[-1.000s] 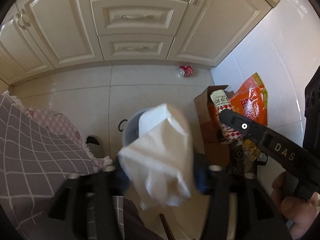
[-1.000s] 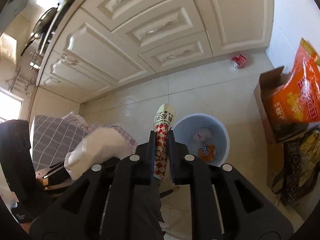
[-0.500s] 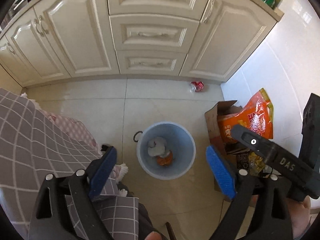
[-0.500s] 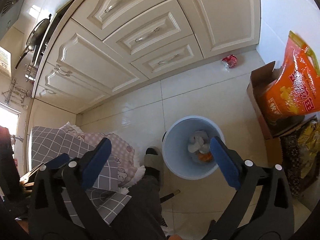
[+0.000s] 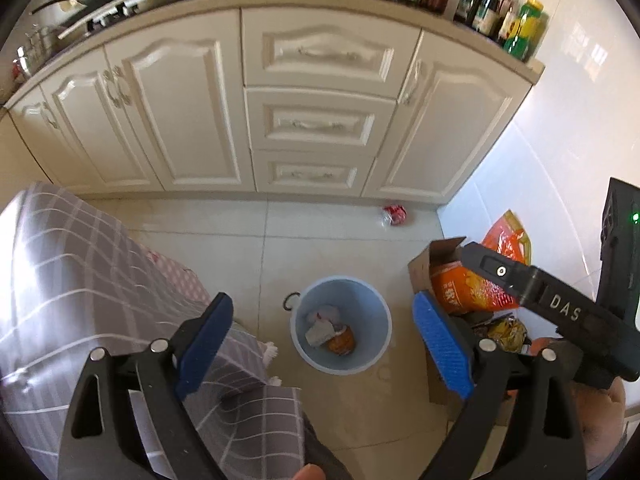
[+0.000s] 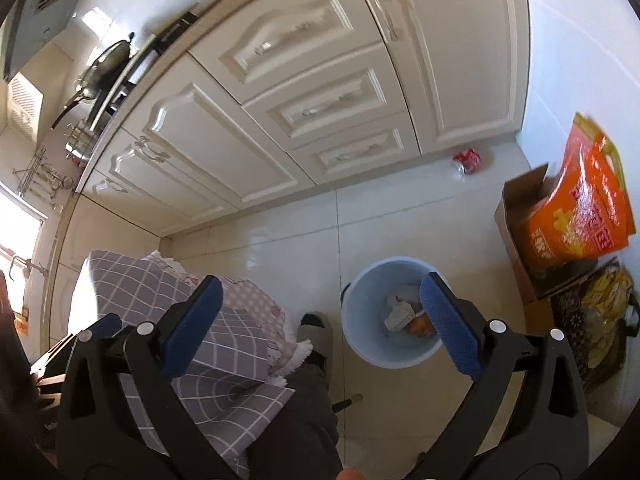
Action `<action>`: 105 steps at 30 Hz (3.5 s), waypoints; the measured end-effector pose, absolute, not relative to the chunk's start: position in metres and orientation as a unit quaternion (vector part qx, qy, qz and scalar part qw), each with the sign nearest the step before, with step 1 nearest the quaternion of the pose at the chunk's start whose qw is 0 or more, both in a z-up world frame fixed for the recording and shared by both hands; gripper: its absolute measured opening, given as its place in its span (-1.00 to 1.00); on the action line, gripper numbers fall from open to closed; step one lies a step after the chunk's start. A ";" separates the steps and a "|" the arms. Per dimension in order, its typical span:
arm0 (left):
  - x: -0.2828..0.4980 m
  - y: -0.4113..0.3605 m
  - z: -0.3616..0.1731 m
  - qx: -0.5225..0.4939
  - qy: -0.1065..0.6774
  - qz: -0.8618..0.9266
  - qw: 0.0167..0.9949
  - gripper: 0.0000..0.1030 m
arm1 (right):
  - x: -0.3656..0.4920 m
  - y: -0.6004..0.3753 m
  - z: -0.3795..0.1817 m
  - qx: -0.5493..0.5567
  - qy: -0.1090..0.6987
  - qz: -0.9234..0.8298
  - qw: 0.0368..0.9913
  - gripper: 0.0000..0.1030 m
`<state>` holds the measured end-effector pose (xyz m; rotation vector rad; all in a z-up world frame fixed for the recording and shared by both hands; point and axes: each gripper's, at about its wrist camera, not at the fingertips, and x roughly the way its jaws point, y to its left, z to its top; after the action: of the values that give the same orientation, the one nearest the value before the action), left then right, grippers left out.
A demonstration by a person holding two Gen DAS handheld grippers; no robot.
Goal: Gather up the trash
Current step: 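Move both tools back toward the trash pile on the table, then grasp the orange-printed plastic bag with the left tool while the right tool grasps a black snack wrapper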
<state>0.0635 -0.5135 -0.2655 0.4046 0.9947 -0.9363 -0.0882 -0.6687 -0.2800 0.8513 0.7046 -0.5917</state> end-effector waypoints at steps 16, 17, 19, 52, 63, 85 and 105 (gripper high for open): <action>0.079 -0.378 -0.157 0.108 0.362 -0.402 0.834 0.77 | -0.052 -0.569 -0.160 0.311 0.270 -0.221 0.884 0.88; 0.081 -0.371 -0.152 0.105 0.358 -0.398 0.838 0.77 | -0.049 -0.560 -0.152 0.304 0.267 -0.214 0.889 0.88; 0.082 -0.350 -0.139 0.094 0.345 -0.391 0.848 0.79 | -0.044 -0.544 -0.139 0.292 0.261 -0.204 0.897 0.88; 0.123 -0.064 -0.121 -0.023 0.292 -0.165 0.942 0.87 | 0.079 -0.301 -0.079 0.129 0.275 -0.005 0.953 0.88; 0.167 -0.043 -0.193 -0.030 0.365 -0.116 0.923 0.87 | 0.107 -0.292 -0.119 0.132 0.324 0.001 0.937 0.88; 0.217 -0.027 -0.276 -0.050 0.448 -0.128 0.883 -0.04 | 0.183 -0.249 -0.215 0.141 0.439 0.076 0.884 0.87; 0.183 -0.001 -0.255 -0.039 0.426 -0.117 0.897 -0.08 | 0.176 -0.206 -0.235 0.105 0.450 0.126 0.878 -0.56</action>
<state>0.1827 -0.0011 -0.2553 -0.0818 0.8817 -0.2418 0.1760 -0.2056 -0.2352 0.2194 0.9395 0.2619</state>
